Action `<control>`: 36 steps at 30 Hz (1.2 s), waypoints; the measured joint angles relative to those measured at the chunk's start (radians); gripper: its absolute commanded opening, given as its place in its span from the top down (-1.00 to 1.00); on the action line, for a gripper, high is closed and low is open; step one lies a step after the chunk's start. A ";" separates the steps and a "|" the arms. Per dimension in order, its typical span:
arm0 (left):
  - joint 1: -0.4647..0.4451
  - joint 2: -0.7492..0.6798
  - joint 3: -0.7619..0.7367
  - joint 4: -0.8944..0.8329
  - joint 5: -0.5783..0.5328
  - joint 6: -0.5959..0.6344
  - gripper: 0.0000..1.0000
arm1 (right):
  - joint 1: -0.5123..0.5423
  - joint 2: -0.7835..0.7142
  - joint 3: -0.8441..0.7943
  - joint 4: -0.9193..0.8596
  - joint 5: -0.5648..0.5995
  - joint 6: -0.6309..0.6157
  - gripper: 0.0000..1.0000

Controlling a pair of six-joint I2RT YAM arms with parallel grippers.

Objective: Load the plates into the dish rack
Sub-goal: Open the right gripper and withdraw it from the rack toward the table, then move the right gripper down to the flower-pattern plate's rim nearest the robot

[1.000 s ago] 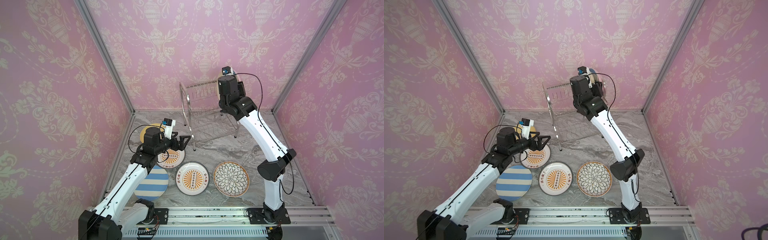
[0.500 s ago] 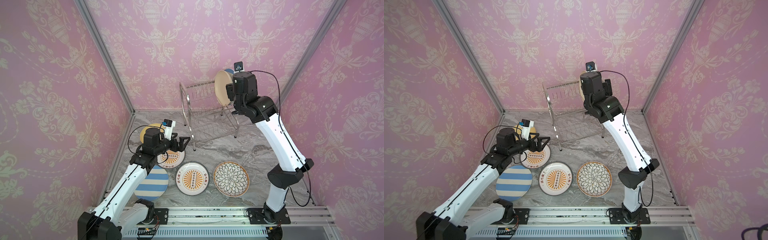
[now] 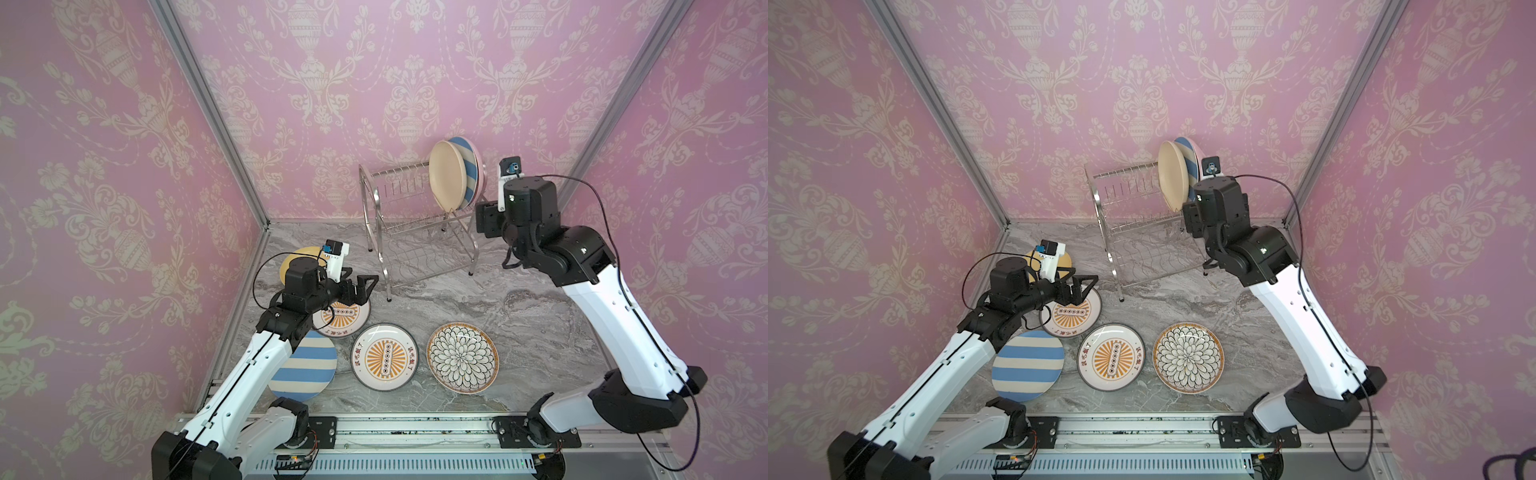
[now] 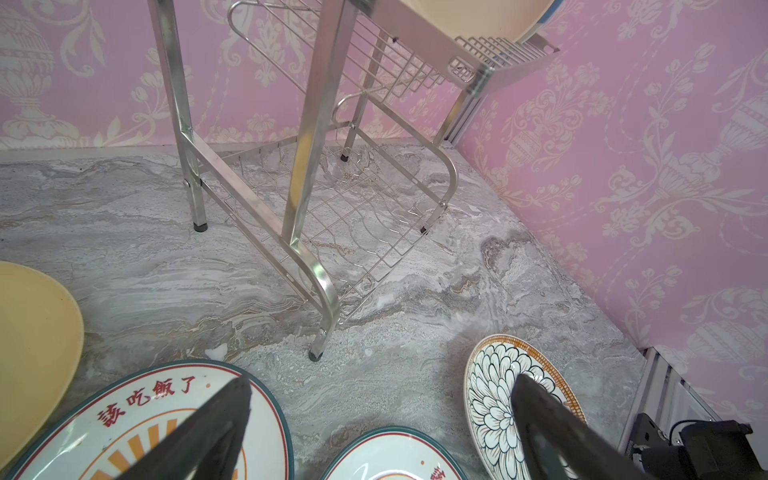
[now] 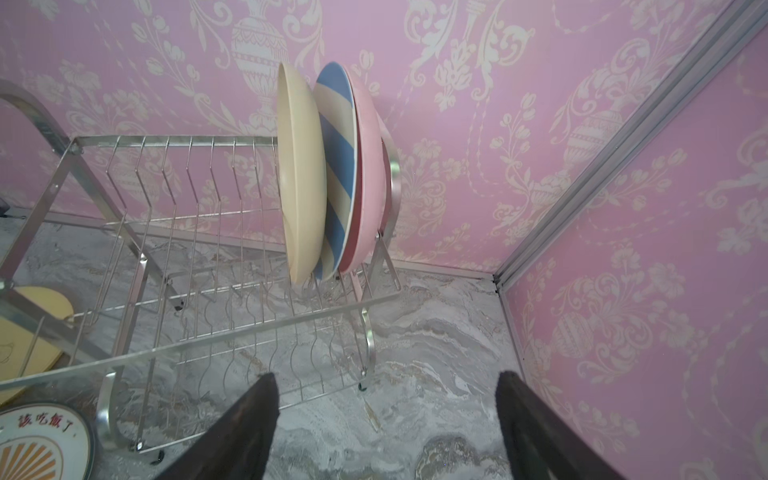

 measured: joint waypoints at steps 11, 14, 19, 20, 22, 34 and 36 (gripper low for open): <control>0.000 0.023 -0.026 0.029 0.003 -0.017 -0.99 | -0.023 -0.472 -0.645 -0.067 -0.238 0.296 -0.71; 0.000 0.022 -0.056 0.033 0.003 -0.033 -0.99 | -0.023 -0.528 -0.791 -0.070 -0.304 0.354 -0.71; 0.000 0.017 -0.095 0.044 0.002 -0.050 -0.99 | -0.023 -0.642 -1.009 -0.067 -0.387 0.423 -0.73; 0.000 0.017 -0.099 0.050 0.001 -0.053 -0.99 | -0.023 -0.667 -1.041 -0.067 -0.397 0.435 -0.73; 0.000 0.013 -0.119 0.071 0.000 -0.061 -0.99 | -0.023 -0.720 -1.099 -0.067 -0.419 0.468 -0.75; -0.002 0.019 -0.194 0.143 0.000 -0.107 -0.99 | -0.023 -0.819 -1.321 0.006 -0.466 0.700 -0.71; -0.003 0.028 -0.197 0.151 0.000 -0.109 -0.99 | -0.023 -0.821 -1.356 0.025 -0.454 0.737 -0.71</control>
